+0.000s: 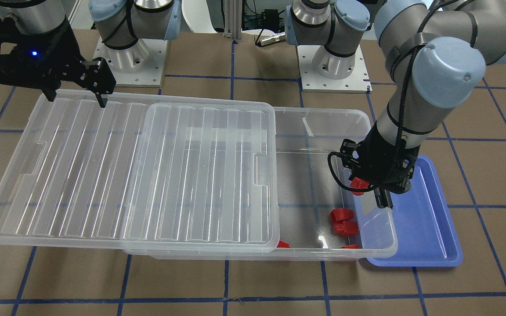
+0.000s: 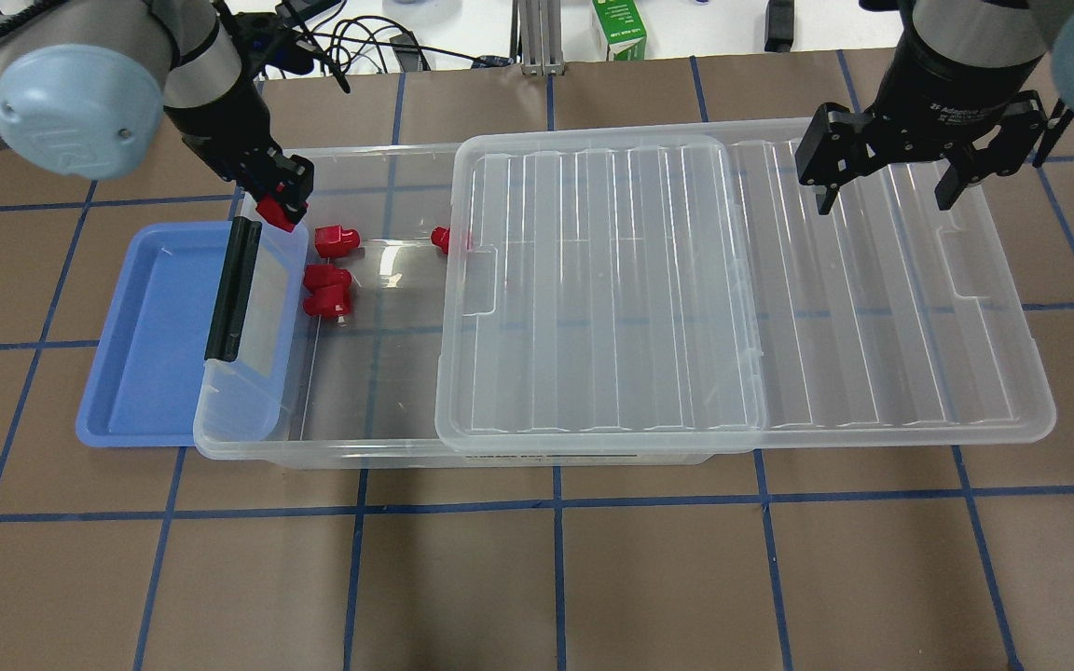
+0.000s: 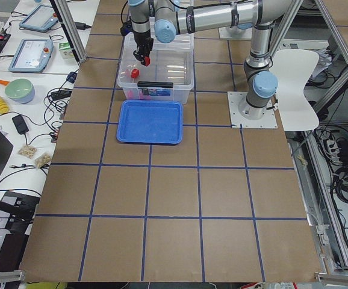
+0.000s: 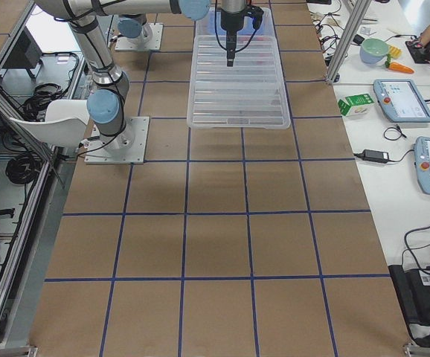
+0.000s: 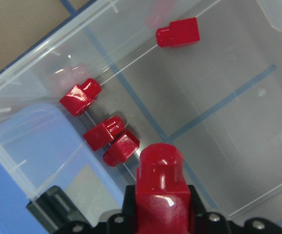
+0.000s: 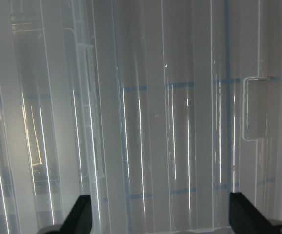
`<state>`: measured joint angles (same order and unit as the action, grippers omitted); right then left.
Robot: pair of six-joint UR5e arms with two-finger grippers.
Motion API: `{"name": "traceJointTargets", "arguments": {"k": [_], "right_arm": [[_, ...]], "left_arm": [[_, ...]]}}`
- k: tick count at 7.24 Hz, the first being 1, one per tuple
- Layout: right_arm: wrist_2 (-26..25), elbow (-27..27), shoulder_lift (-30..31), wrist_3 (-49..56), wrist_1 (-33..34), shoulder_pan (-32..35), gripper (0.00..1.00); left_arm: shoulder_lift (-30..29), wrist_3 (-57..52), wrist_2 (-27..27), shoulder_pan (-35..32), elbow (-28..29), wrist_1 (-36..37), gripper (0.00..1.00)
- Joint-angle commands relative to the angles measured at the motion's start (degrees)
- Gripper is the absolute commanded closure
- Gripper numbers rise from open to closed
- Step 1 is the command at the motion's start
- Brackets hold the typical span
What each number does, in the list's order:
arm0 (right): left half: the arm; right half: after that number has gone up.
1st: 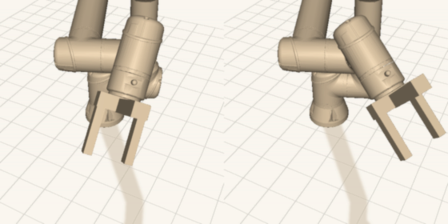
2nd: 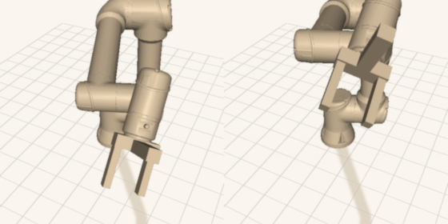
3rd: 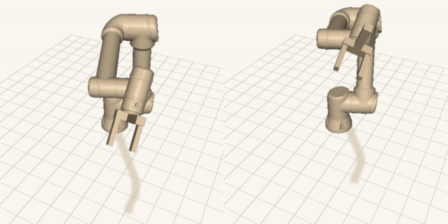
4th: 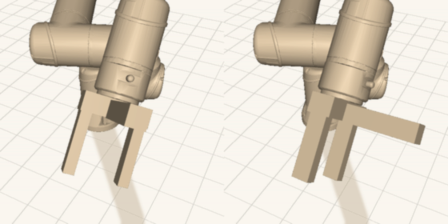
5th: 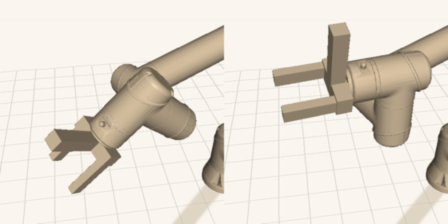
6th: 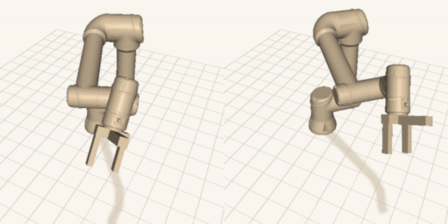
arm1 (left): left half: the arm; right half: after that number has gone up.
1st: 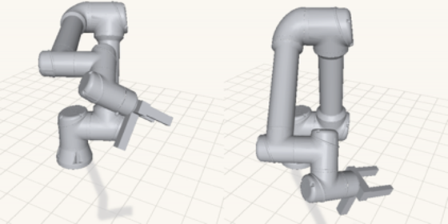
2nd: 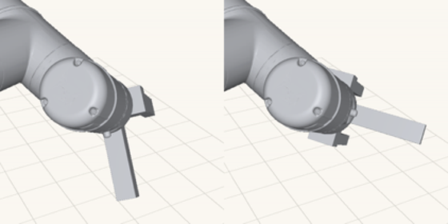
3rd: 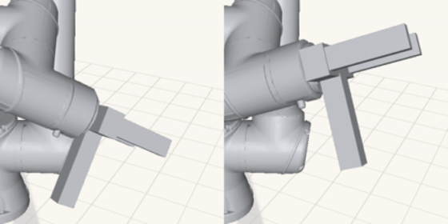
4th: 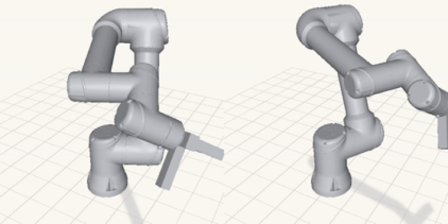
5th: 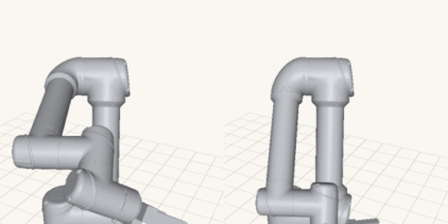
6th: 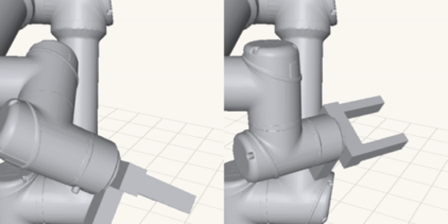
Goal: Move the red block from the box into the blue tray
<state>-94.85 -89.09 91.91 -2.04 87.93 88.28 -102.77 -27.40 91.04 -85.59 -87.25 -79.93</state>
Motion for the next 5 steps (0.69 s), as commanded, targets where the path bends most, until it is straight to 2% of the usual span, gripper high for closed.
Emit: {"name": "traceJointTargets", "arguments": {"k": [1, 3, 4, 5], "right_arm": [[-0.2, 0.0, -0.1, 2.6, -0.5, -0.9, 0.00], [-2.4, 0.1, 0.1, 5.2, -1.0, -2.8, 0.00], [-1.8, 0.3, 0.5, 6.9, -2.2, -6.2, 0.00], [-1.2, 0.2, 0.4, 14.1, -2.4, -10.3, 0.00]], "left_arm": [[1.1, 2.6, 0.2, 8.6, -0.1, -0.3, 1.00], [-0.6, 2.0, -0.1, 16.5, -2.0, 0.4, 1.00], [-1.5, 2.3, -0.1, 17.3, -2.7, 0.6, 1.00], [-2.9, 2.9, 0.0, 17.4, -2.9, 0.7, 1.00]]}}
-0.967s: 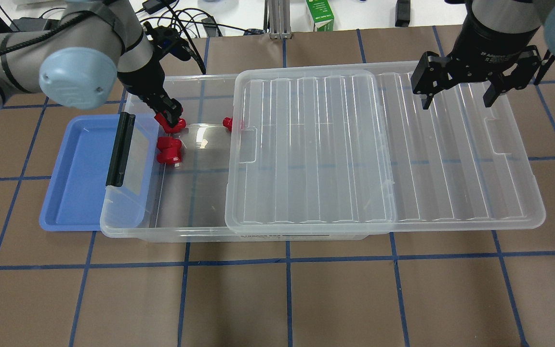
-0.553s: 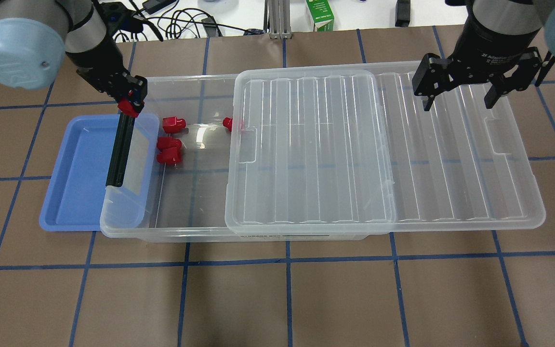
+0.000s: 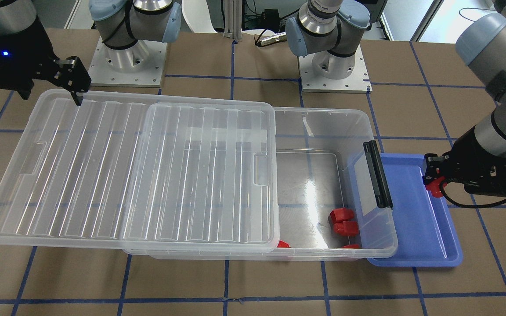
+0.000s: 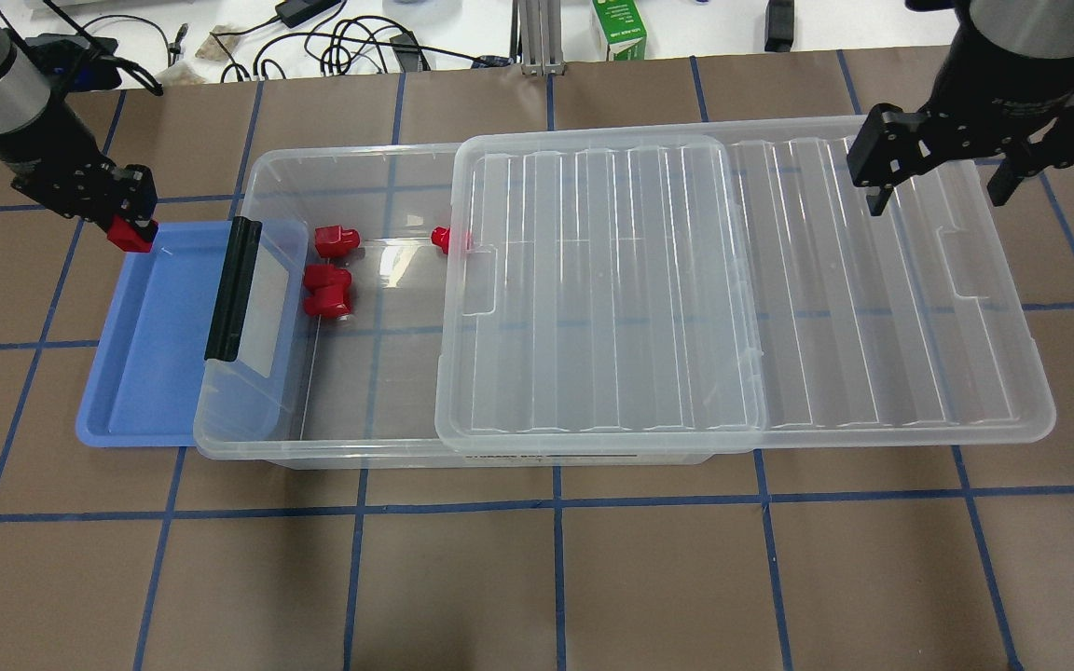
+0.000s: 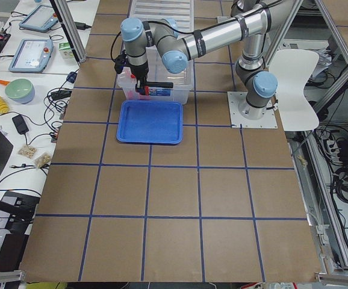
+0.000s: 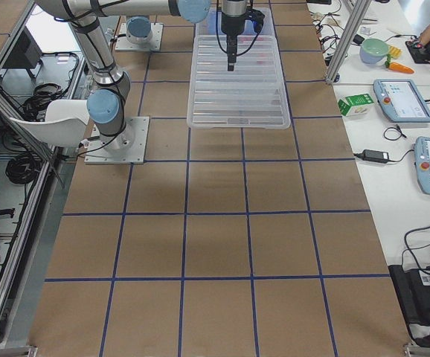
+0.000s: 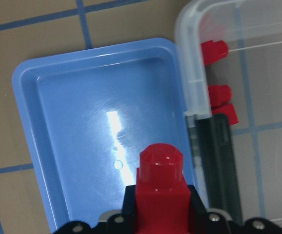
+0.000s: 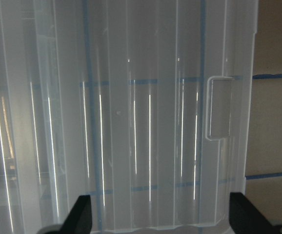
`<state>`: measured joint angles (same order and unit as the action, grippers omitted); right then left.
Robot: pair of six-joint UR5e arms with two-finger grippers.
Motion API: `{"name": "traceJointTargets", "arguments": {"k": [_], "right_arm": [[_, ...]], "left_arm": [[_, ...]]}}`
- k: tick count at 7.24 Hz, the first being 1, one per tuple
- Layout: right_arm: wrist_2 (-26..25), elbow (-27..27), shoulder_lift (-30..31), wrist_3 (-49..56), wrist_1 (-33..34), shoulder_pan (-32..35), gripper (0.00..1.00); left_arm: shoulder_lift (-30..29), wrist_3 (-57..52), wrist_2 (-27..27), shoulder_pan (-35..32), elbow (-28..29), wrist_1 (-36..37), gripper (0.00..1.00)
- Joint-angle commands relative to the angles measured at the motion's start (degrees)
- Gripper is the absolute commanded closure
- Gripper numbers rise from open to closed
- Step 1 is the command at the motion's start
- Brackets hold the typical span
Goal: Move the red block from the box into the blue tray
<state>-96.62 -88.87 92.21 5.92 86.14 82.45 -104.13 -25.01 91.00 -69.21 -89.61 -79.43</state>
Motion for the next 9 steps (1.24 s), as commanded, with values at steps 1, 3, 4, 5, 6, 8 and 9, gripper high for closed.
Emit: {"name": "traceJointTargets", "arguments": {"k": [1, 3, 4, 5, 6, 8, 9], "right_arm": [[0.9, -0.7, -0.2, 14.5, 0.0, -10.3, 0.00], [4.0, -2.0, -2.2, 28.1, 2.0, -24.5, 0.00], [4.0, -3.5, -4.6, 31.7, 4.7, -28.0, 0.00], [4.2, -5.2, -5.4, 31.5, 5.8, -28.2, 0.00], [4.9, -8.4, -6.0, 31.7, 10.7, -28.3, 0.00], [5.0, -15.9, -6.7, 31.2, 20.1, -28.0, 0.00], [5.0, -16.4, -6.4, 31.1, 20.1, -27.6, 0.00]], "left_arm": [[-3.6, 1.9, 0.1, 1.1, -0.7, 1.6, 1.00], [-8.3, 5.9, 0.1, 1.1, -2.1, 4.9, 1.00], [-9.9, 5.9, 0.1, 1.1, -3.9, 8.4, 1.00], [-11.5, 5.4, 0.1, 1.1, -5.5, 12.8, 1.00], [-12.0, 5.5, 0.1, 1.1, -6.2, 13.2, 1.00], [-12.7, 5.9, 0.1, 1.2, -7.1, 13.2, 1.00], [-13.5, 5.8, 0.1, 1.4, -7.7, 13.3, 1.00]]}}
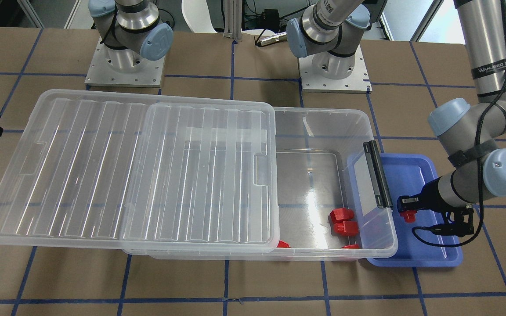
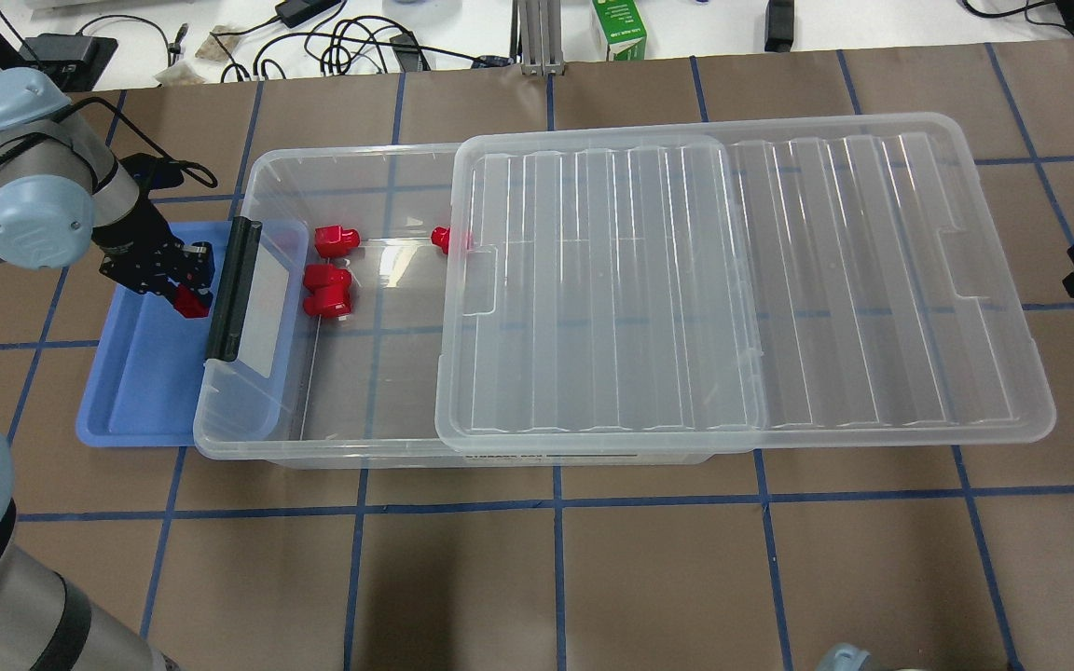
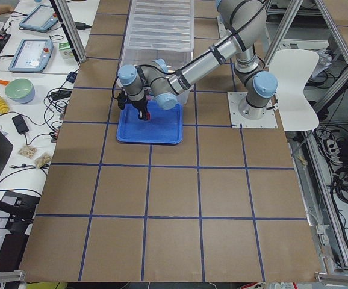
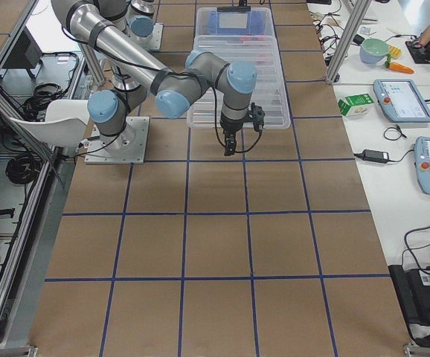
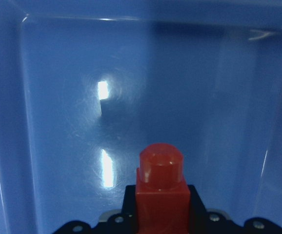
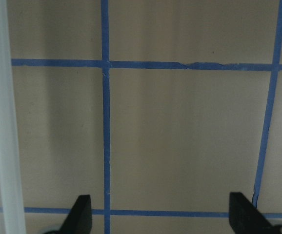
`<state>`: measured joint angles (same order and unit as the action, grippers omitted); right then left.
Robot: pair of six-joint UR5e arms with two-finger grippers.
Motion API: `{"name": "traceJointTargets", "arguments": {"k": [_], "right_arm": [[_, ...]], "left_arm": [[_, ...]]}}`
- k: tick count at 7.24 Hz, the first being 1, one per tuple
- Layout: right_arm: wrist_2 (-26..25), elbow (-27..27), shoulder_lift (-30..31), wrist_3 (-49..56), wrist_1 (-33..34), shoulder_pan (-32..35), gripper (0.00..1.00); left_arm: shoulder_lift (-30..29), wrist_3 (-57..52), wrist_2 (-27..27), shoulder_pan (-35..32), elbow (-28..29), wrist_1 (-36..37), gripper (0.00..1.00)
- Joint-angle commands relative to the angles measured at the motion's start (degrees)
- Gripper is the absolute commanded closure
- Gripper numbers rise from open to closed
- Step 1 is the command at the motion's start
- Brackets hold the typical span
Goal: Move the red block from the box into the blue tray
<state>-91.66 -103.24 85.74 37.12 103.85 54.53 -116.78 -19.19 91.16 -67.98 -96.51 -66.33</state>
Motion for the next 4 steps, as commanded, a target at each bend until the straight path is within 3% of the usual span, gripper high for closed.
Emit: {"name": "traceJointTargets", "arguments": {"k": [1, 4], "right_arm": [[0.6, -2.2, 0.1, -0.6, 2.4, 0.5, 0.00], [2.4, -2.6, 0.3, -6.4, 3.5, 6.1, 0.00]], "left_arm": [[-1.2, -0.2, 0.0, 0.3, -0.8, 0.4, 1.00], [-2.2, -0.6, 1.6, 0.8, -0.7, 3.0, 1.00]]}}
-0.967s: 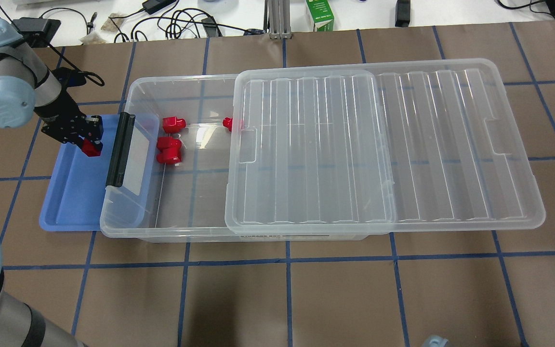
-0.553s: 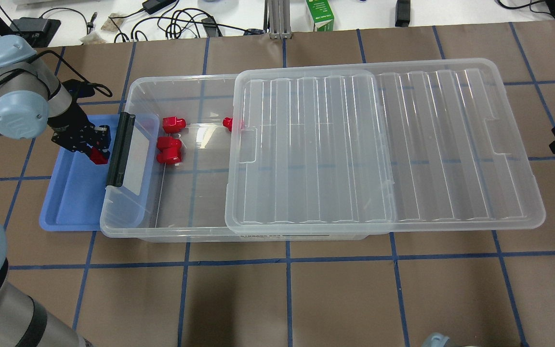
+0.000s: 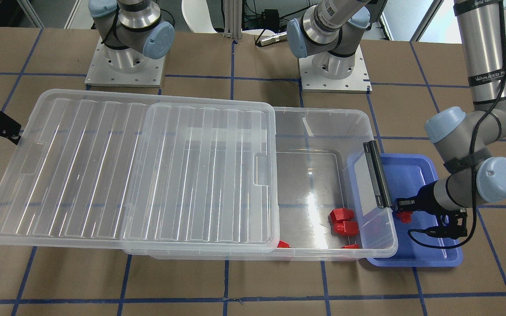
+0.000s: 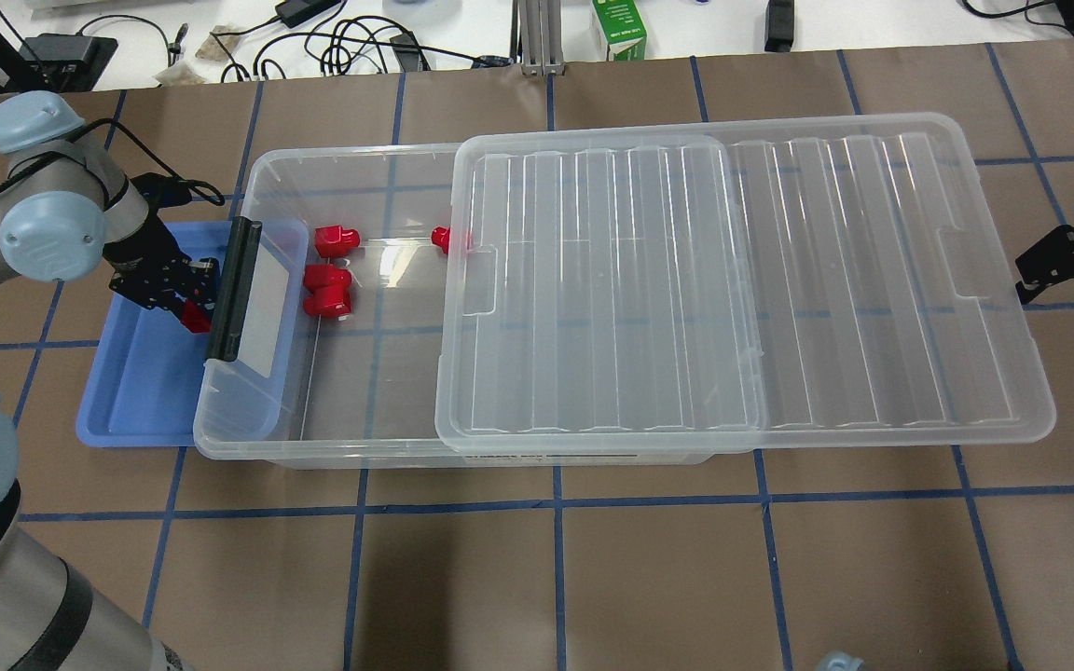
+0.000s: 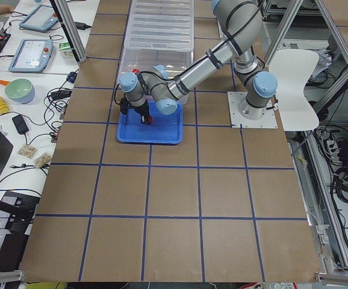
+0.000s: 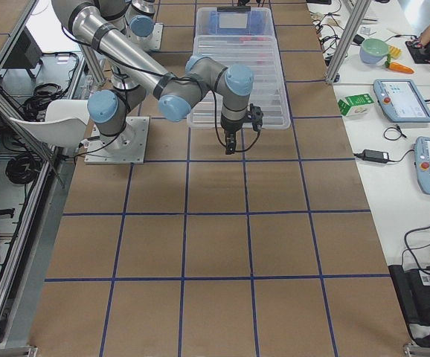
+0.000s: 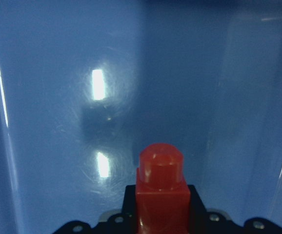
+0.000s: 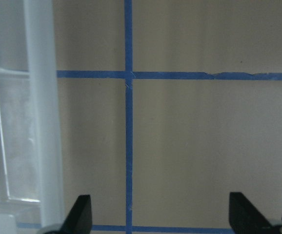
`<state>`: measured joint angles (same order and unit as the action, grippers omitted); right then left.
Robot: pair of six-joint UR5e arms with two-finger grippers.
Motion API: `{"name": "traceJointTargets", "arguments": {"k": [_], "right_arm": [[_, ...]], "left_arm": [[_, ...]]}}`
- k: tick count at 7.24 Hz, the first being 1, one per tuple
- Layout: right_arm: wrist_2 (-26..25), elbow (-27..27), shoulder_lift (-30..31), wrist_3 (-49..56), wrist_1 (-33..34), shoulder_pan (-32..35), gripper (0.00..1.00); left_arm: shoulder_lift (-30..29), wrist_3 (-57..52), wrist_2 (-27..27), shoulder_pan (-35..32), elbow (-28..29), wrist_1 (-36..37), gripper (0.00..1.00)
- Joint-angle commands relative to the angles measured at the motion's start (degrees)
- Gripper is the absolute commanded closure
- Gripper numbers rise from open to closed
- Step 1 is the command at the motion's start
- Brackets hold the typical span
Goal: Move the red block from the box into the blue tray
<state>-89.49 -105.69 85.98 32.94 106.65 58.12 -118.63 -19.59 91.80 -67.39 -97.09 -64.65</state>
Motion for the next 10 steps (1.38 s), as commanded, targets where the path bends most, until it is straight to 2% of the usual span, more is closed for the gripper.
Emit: {"name": "traceJointTargets", "arguments": {"k": [1, 2, 3, 5, 7, 10], "right_arm": [[0.3, -0.1, 0.1, -4.2, 0.8, 3.9, 0.00], [0.3, -0.2, 0.1, -5.3, 0.9, 5.3, 0.00], [0.3, -0.2, -0.3, -8.8, 1.5, 7.3, 0.00], [0.3, -0.2, -0.6, -14.8, 3.5, 11.8, 0.00], [0.1, -0.1, -1.1, -20.1, 5.2, 17.9, 0.00], [0.1, 0.0, -1.6, -27.2, 7.2, 24.9, 0.00]], "left_arm": [[-0.8, -0.1, 1.0, 0.2, -0.2, 1.4, 0.93], [-1.0, 0.3, 0.9, 0.2, -0.1, 1.5, 0.57], [-1.1, 0.4, 0.8, 0.2, -0.1, 1.5, 0.01], [0.8, 0.1, 1.0, 0.0, 0.8, 0.5, 0.00], [5.1, 0.1, 1.2, -0.1, 2.2, -4.4, 0.00], [12.6, 0.7, 0.1, -1.4, 9.8, -19.7, 0.00]]}}
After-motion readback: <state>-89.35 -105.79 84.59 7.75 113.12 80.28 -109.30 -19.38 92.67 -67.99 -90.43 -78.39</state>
